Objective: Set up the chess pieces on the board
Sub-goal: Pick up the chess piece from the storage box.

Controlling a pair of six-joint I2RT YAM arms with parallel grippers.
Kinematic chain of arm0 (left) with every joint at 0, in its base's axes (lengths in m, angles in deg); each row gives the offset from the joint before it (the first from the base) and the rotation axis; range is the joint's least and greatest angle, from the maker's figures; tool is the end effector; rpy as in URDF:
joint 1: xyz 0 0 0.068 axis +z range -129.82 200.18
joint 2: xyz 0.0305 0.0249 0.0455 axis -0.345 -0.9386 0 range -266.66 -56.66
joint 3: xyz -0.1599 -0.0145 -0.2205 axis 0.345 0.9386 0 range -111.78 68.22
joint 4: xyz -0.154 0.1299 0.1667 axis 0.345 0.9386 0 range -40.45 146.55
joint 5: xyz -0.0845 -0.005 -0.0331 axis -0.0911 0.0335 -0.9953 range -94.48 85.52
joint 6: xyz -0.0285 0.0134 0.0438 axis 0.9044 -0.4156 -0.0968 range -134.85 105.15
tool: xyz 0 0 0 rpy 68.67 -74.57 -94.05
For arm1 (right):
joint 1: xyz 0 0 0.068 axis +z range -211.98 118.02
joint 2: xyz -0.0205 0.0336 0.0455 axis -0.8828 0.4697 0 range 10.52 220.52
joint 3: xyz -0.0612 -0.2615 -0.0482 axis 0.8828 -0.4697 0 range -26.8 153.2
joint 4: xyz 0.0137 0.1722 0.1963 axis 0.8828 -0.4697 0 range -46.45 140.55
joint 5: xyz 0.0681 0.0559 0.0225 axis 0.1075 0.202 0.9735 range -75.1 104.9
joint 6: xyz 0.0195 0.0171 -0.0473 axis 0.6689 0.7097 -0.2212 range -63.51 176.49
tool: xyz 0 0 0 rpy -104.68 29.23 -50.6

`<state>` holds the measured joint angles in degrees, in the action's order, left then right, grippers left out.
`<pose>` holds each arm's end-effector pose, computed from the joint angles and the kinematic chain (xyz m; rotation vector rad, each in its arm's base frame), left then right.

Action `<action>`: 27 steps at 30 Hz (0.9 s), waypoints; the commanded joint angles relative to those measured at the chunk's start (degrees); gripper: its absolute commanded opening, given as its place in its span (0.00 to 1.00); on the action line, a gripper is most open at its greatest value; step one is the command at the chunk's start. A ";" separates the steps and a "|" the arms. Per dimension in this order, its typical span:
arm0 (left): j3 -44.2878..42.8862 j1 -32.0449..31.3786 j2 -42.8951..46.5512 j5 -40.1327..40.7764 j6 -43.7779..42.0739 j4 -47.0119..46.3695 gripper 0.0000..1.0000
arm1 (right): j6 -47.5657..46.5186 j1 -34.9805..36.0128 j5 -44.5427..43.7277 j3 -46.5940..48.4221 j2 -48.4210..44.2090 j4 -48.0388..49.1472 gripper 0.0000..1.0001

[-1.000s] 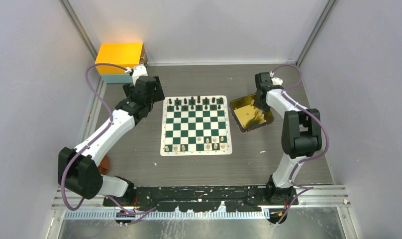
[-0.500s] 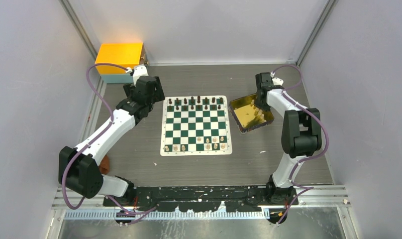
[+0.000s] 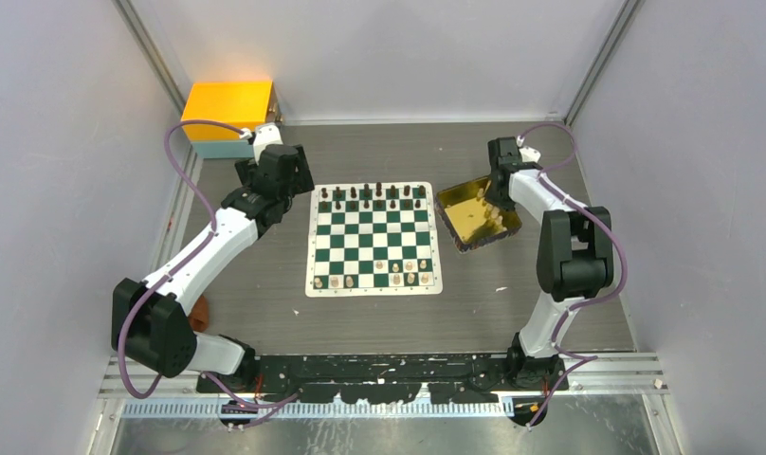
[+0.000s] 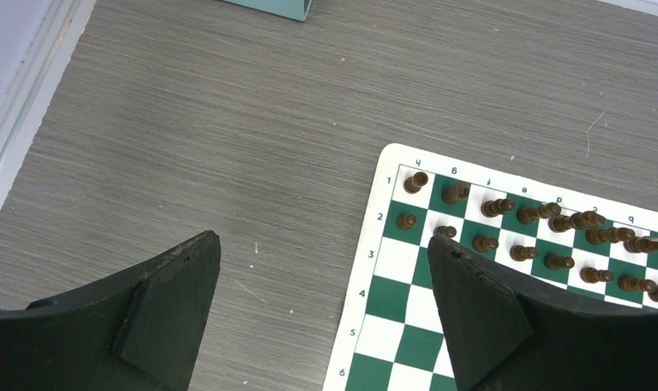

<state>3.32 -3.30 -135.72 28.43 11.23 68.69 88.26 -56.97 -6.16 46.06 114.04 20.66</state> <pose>0.2912 -0.1054 0.3138 -0.3686 2.0175 0.0849 0.3756 0.0201 0.2035 0.7065 2.4357 -0.2369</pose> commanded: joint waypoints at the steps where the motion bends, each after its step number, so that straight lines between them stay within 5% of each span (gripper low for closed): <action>1: -1.37 0.28 0.40 0.49 -0.53 -1.99 0.98 | 0.49 -0.18 0.71 1.15 -4.47 3.16 0.00; 27: -1.98 0.27 0.49 0.32 -0.16 -1.80 0.98 | -1.57 4.76 1.84 1.68 -13.27 0.67 0.00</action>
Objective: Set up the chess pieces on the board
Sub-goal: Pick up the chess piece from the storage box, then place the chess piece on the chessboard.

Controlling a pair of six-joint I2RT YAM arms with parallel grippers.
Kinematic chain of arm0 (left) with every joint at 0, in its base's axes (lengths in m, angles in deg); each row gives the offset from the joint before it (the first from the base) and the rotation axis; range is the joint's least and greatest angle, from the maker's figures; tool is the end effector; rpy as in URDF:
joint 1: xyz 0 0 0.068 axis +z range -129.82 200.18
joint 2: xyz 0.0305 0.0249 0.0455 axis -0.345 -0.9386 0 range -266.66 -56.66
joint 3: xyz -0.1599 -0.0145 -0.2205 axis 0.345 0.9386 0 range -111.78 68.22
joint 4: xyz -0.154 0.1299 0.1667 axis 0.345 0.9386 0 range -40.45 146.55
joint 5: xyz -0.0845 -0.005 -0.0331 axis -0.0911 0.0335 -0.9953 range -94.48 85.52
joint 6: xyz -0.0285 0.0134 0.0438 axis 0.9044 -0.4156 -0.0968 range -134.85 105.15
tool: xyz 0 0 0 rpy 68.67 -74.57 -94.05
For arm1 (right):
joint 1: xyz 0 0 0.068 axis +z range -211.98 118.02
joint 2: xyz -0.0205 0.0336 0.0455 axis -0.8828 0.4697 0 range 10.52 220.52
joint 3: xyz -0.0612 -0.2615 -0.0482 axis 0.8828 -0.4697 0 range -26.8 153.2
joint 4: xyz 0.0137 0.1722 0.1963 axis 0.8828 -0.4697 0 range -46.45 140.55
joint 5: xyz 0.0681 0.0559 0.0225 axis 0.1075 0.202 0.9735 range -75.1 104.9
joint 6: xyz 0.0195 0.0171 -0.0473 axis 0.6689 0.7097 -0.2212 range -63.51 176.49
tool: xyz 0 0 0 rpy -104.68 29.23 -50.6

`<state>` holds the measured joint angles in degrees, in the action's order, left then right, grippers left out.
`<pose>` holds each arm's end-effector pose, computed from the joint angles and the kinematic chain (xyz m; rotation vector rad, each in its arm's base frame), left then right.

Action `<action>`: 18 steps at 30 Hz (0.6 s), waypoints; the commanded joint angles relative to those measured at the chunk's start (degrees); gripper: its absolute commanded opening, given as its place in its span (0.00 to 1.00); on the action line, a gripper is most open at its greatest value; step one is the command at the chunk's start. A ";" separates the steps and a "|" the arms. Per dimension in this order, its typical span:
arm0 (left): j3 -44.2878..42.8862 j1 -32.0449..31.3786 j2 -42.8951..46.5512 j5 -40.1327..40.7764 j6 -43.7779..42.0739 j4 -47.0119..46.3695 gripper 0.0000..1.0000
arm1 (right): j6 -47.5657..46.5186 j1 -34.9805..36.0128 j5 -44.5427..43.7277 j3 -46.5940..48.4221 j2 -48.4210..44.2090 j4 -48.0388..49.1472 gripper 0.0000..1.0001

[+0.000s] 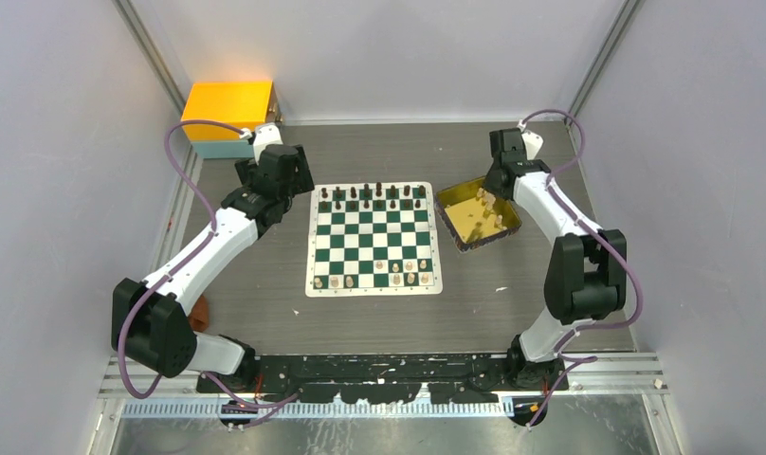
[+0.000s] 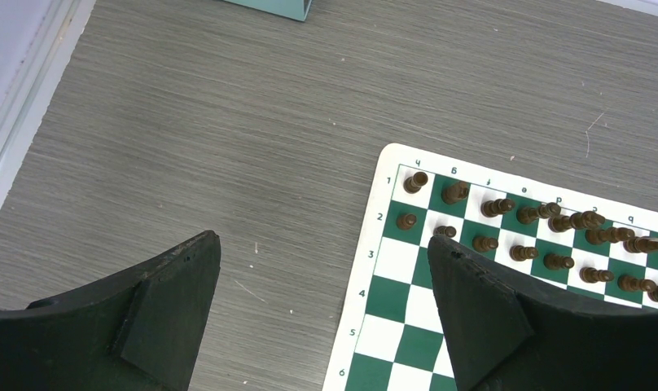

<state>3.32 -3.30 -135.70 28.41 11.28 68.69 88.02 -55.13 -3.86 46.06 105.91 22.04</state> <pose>0.2911 -0.1054 0.3139 -0.3694 2.0172 0.0838 0.3607 0.0318 0.2542 0.6489 2.3112 -0.0953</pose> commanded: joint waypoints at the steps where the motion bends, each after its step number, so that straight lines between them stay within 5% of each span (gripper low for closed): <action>1: -1.98 0.28 0.47 0.33 -0.13 -1.81 0.98 | -1.73 4.16 -0.76 1.86 -5.71 -1.29 0.00; 18: -0.46 0.24 2.51 0.08 1.33 -1.11 0.98 | -3.06 35.26 -5.09 6.72 -9.81 -9.82 0.00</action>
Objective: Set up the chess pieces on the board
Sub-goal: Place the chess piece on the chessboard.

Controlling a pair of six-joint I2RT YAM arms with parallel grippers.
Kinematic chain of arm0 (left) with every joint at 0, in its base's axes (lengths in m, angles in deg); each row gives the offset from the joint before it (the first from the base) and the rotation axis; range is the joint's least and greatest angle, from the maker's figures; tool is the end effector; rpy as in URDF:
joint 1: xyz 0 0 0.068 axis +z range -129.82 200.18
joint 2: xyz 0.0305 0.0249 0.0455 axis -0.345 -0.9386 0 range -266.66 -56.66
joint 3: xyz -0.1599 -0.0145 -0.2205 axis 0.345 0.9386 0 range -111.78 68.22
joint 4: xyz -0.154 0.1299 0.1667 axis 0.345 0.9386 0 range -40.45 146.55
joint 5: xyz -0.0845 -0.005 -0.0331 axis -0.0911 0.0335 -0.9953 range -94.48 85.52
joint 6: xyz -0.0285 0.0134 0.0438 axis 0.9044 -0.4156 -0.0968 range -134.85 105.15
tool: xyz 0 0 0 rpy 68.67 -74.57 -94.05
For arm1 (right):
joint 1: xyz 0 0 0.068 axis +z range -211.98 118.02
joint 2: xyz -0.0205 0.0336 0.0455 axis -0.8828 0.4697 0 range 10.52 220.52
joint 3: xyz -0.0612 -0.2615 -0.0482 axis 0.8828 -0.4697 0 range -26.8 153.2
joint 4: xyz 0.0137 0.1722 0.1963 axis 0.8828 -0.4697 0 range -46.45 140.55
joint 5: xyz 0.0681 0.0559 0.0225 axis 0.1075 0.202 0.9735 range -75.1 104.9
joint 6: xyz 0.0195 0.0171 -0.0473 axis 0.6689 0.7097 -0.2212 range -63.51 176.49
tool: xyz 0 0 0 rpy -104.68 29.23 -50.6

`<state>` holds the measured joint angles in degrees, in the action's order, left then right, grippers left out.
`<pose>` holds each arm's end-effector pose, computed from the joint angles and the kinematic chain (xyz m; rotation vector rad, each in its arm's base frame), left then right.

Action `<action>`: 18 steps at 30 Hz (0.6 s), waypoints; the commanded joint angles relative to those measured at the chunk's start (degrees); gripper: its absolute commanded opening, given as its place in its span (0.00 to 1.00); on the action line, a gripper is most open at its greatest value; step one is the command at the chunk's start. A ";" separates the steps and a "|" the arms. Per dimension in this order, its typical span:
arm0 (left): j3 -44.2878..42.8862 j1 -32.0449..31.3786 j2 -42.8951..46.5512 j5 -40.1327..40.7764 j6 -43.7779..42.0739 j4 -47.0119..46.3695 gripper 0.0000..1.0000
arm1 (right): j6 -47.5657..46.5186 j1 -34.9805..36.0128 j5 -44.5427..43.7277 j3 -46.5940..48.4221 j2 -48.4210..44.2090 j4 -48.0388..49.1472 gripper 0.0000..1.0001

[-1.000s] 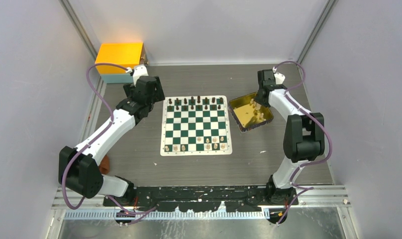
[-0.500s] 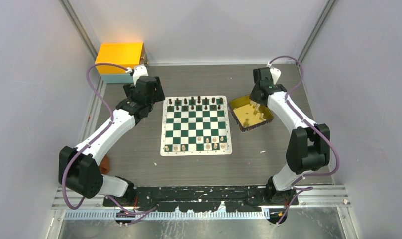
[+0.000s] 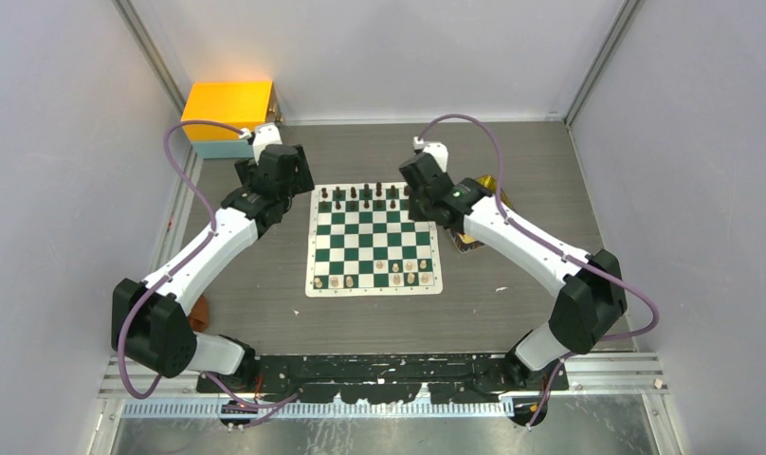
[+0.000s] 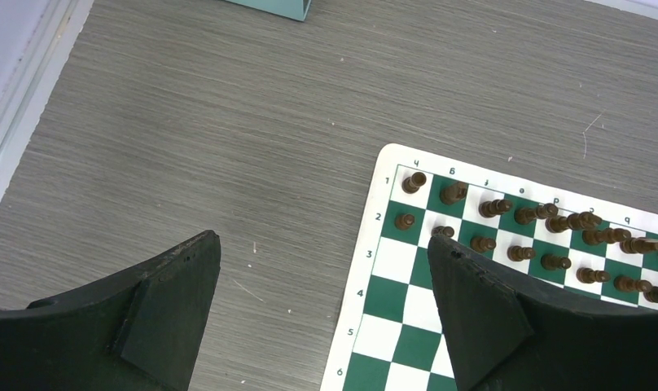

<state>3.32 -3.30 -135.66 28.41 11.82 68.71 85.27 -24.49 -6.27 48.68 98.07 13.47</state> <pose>0.2910 -0.1053 0.3141 -0.3790 2.0150 0.0778 0.2705 0.1913 0.3037 -0.0155 2.3565 0.1105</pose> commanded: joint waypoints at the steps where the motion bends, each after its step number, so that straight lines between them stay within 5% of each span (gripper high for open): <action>1: -0.30 0.28 2.74 0.08 0.83 -1.07 0.98 | -0.32 5.96 -2.92 4.47 -1.62 -1.50 0.00; 18: 1.61 0.24 4.73 0.31 1.12 -0.88 0.98 | -0.49 22.02 -6.05 4.00 3.11 -1.00 0.00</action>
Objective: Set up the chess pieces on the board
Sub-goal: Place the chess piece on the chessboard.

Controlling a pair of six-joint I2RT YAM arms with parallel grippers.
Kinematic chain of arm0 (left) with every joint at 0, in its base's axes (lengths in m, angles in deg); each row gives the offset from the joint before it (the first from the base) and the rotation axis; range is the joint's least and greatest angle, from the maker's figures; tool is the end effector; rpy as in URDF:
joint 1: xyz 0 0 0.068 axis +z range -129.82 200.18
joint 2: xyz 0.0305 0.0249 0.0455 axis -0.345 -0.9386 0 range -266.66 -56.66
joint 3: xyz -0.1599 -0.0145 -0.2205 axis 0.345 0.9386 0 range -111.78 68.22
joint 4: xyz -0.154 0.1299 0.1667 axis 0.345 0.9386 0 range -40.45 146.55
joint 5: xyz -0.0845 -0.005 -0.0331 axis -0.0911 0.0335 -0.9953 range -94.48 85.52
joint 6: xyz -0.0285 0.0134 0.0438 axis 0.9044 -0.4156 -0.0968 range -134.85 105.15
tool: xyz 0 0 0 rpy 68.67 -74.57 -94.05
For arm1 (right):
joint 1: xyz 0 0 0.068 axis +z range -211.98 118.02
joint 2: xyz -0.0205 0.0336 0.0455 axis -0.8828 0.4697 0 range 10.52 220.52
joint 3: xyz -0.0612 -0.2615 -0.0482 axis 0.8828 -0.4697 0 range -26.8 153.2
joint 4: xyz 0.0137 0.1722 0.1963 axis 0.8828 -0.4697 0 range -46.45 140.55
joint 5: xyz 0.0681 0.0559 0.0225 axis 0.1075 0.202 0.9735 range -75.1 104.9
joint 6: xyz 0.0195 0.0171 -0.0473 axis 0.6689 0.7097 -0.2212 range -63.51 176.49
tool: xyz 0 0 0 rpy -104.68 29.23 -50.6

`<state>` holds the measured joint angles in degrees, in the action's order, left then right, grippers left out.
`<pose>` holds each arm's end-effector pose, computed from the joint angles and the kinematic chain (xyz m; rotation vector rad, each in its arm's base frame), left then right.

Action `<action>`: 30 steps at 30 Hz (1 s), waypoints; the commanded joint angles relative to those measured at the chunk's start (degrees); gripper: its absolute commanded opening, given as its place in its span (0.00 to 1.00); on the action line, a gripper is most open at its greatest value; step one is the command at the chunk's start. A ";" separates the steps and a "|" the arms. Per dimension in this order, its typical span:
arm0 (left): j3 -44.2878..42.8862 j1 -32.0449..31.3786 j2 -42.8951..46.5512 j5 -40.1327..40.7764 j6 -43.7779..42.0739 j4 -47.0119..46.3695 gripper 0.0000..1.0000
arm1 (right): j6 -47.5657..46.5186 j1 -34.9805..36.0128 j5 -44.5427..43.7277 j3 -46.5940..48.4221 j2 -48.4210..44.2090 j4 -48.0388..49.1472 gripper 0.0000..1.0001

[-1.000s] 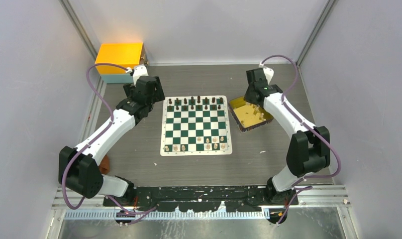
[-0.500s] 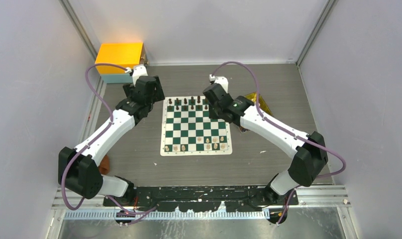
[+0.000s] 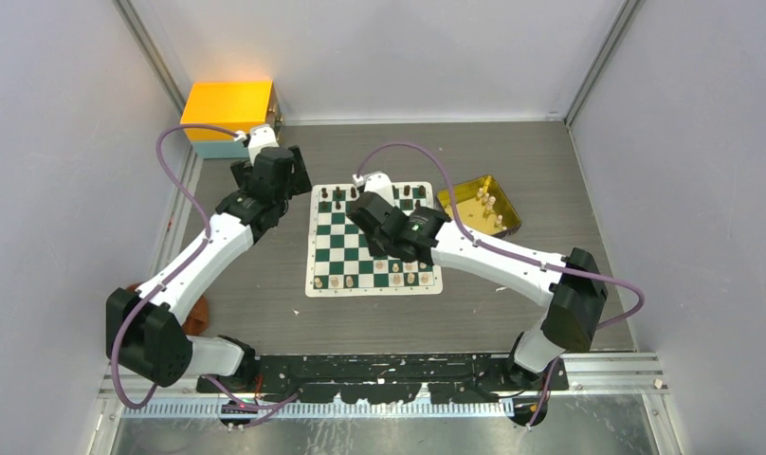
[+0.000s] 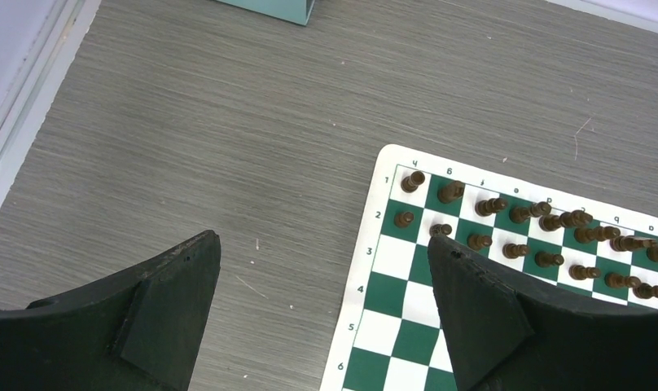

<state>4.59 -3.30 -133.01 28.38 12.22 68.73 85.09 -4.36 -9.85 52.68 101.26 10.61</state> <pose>0.2812 -0.1011 0.3196 -0.3909 1.9933 0.0590 0.1958 0.2810 0.3057 -0.4145 2.3287 0.1897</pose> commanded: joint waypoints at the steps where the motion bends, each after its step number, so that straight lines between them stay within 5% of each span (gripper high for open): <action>1: 0.47 0.28 2.17 0.31 0.81 -1.01 0.98 | -0.30 2.28 -2.49 -0.49 -0.06 2.31 0.00; 30: 0.33 0.28 1.67 0.27 0.69 -0.85 0.98 | 0.05 5.39 0.22 -15.72 1.02 15.63 0.00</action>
<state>5.35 -3.30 -132.49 28.38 12.35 68.73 85.11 0.60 -10.11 37.82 102.09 21.25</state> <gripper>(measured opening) 0.982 0.242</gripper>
